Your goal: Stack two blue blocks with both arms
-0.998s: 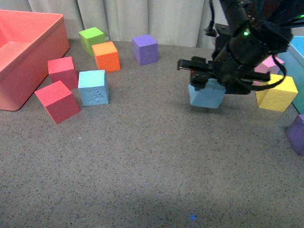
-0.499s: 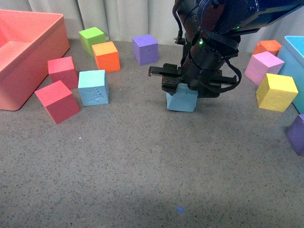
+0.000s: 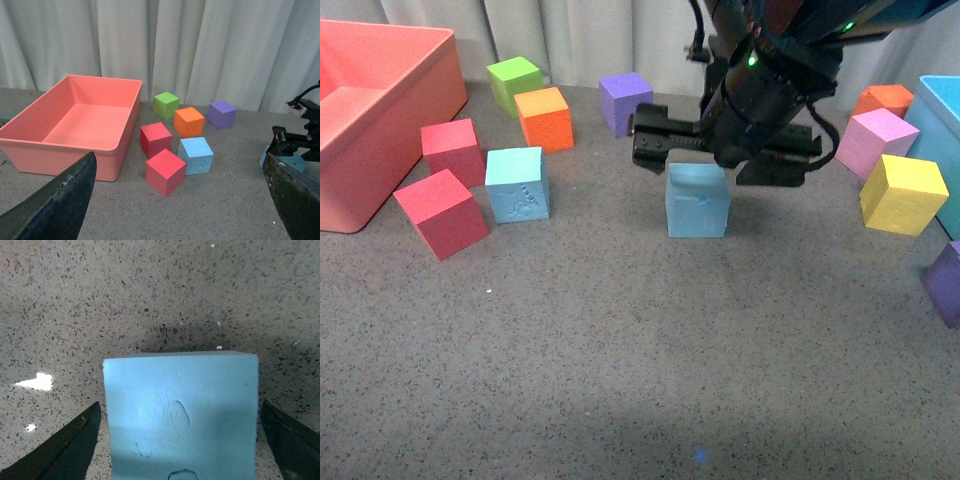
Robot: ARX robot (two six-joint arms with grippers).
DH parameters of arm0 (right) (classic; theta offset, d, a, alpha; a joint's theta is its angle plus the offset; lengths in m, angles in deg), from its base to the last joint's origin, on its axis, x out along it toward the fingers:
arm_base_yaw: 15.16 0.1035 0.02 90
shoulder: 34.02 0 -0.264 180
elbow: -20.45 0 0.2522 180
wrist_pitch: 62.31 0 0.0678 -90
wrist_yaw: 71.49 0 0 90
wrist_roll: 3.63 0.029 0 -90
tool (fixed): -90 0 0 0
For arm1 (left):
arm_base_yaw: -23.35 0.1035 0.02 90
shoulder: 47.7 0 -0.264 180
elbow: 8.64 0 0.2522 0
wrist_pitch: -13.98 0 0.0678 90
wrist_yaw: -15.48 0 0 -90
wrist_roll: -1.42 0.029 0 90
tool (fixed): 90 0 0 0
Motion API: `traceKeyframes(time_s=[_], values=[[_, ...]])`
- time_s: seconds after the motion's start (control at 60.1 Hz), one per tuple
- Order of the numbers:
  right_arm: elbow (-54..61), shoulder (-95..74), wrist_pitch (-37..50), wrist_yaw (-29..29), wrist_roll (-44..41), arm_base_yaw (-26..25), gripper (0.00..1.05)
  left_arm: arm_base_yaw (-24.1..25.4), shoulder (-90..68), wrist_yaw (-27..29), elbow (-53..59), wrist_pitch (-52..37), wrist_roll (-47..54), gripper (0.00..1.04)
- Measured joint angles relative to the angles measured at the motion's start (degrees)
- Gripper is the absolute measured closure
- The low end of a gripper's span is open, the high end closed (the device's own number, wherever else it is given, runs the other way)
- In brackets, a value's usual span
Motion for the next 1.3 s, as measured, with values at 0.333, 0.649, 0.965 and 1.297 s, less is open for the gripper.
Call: traceKeyframes(time_s=[0.333,0.649,0.965,1.297], values=[[28.26,10.51,53.81,-17.25,-16.79,-1.86,0.39,0.00,0.02,0.00,0.00,0.00,0.00,0.07],[57.81,31.50,80.52,-11.30,-21.62,-10.16,0.96,0.00,0.04,-0.02,0.00,0.00,0.00,0.07],[72.13,47.39,78.93,-6.29,-21.97,-14.86,1.04,0.00,0.04,-0.02,0.00,0.00,0.00,0.07],[81.11,63.19,71.69,-2.56,-21.97,-18.43,1.04,0.00,0.04,0.00,0.00,0.00,0.00,0.07]])
